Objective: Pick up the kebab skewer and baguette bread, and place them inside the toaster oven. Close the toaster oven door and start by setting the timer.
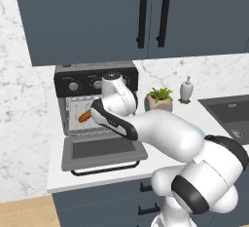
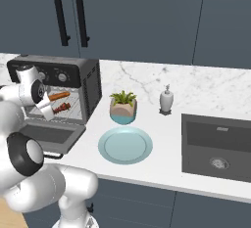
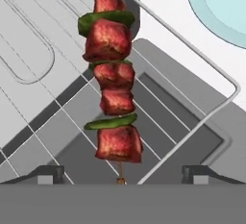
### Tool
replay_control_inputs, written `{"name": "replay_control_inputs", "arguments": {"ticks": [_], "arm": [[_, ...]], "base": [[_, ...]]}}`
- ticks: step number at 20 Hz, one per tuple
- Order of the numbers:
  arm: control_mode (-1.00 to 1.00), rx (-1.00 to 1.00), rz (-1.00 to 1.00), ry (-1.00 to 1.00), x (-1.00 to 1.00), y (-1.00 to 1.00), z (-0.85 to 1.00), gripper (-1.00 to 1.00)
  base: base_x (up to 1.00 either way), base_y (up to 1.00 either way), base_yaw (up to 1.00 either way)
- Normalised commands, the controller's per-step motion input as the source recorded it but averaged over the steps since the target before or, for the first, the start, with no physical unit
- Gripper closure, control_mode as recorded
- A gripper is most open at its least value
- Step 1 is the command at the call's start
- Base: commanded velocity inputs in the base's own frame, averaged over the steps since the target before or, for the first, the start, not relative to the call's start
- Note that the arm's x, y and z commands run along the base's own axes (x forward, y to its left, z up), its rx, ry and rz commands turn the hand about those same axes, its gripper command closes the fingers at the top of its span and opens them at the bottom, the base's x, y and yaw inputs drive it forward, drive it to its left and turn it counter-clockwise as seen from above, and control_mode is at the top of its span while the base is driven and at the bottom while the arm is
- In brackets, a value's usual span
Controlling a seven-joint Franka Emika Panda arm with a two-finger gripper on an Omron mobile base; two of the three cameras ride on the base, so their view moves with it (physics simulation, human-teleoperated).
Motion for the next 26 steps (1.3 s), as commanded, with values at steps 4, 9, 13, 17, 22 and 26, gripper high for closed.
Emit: {"name": "replay_control_inputs", "arguments": {"ticks": [4, 9, 13, 17, 22, 26], "arm": [[-1.0, 0.0, 0.02, 0.09, -0.16, 0.06, 0.01, -1.0], [-1.0, 0.0, 0.08, 0.19, -0.22, 0.03, 0.0, -1.0], [-1.0, 0.0, 0.1, 0.09, -0.36, 0.0, 0.0, -1.0], [-1.0, 0.0, 0.1, 0.08, -0.36, 0.06, 0.0, -1.0], [-1.0, 0.0, 0.06, 0.0, -0.56, 0.04, 0.0, -1.0], [-1.0, 0.0, 0.01, 0.0, -0.39, 0.0, -0.05, -1.0]], "base": [[0.0, 0.0, 0.0], [0.0, 0.0, 0.0], [0.0, 0.0, 0.0], [0.0, 0.0, 0.0], [0.0, 0.0, 0.0], [0.0, 0.0, 0.0]]}}
